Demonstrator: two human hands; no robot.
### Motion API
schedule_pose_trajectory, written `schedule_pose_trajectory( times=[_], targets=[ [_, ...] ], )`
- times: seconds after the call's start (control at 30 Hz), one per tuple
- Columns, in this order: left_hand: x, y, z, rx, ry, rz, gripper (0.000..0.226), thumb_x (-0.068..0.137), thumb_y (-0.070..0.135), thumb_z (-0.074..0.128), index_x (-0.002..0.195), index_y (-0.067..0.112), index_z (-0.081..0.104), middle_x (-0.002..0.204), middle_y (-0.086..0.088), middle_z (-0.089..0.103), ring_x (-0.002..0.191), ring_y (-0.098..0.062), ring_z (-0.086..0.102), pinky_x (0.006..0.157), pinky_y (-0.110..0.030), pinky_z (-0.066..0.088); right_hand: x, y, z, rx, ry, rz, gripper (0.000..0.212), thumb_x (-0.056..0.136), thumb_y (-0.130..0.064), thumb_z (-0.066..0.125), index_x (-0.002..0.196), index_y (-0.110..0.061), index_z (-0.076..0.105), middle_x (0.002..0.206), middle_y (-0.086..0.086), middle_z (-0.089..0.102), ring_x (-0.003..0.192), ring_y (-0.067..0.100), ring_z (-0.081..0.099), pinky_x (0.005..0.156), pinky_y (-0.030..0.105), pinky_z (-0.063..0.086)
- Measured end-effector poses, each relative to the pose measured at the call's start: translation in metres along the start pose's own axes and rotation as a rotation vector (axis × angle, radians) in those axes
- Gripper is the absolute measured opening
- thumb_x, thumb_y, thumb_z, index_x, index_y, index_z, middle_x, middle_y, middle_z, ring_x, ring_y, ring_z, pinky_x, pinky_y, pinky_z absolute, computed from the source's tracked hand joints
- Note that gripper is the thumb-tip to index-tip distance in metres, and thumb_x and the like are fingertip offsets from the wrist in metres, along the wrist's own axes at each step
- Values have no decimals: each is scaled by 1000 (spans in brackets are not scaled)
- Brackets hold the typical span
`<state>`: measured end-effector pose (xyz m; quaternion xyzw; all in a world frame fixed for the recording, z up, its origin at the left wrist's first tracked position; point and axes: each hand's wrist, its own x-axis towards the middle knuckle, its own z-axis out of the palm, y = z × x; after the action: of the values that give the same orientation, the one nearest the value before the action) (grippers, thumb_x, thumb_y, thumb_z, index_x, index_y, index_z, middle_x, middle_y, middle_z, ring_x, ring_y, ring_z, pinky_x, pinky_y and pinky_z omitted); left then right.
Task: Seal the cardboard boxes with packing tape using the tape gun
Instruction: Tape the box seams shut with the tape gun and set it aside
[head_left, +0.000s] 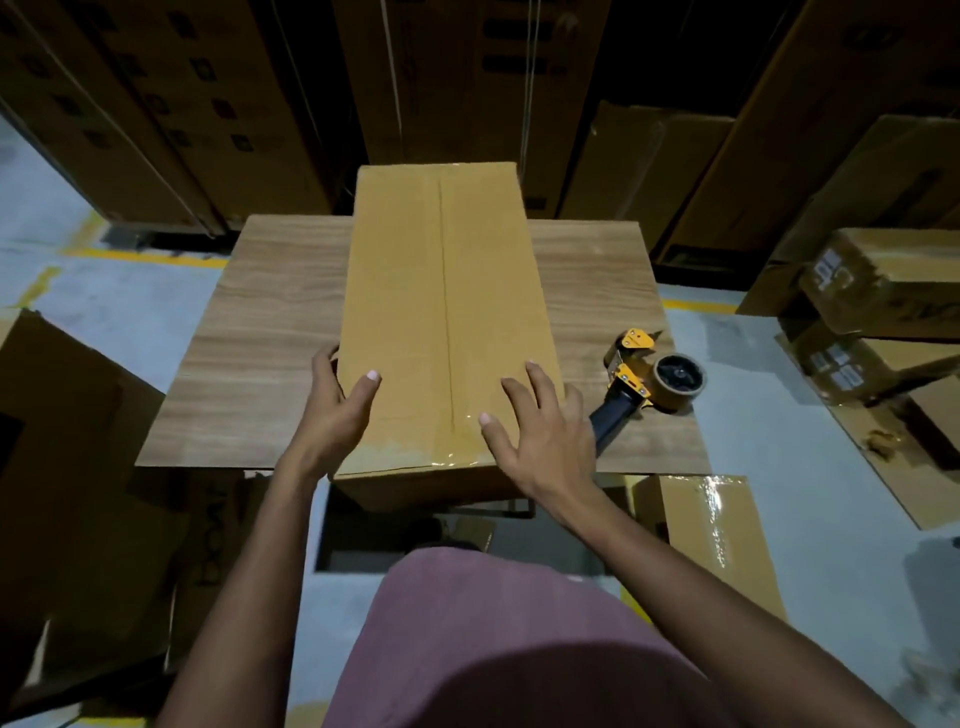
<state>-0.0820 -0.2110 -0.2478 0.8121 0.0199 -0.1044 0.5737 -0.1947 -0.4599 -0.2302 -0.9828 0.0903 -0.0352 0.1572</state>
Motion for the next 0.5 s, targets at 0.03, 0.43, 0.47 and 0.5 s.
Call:
schedule_pose_trajectory(
  times=[0.03,0.43,0.47,0.5],
  targets=[
    [-5,0,4,-16,31,14,63,102,32,58,153,25,22,154,-3,39,142,-18,38,119,-52,34,10,4,1,14,41,-15,67,96,-71,29,143,-31,55,161,-1,39,123,36,47,79,41,50],
    [-37,25,50,578,388,160,69,84,-14,45,141,25,43,168,-9,15,156,-29,-1,119,-56,11,62,4,-3,115,131,173,62,100,-50,49,151,-15,44,159,11,40,138,43,37,106,56,33],
    [-37,27,47,608,369,176,65,85,-13,47,138,25,48,166,-8,20,156,-29,2,118,-56,11,45,-6,-4,135,65,208,68,101,-56,45,155,-15,37,164,14,30,146,47,25,112,60,26],
    [-35,31,44,626,344,197,60,86,-11,49,134,24,53,163,-7,28,155,-29,7,117,-55,12,25,-18,-3,135,-5,193,75,100,-62,41,158,-17,31,168,15,19,152,49,12,116,64,18]
  ],
)
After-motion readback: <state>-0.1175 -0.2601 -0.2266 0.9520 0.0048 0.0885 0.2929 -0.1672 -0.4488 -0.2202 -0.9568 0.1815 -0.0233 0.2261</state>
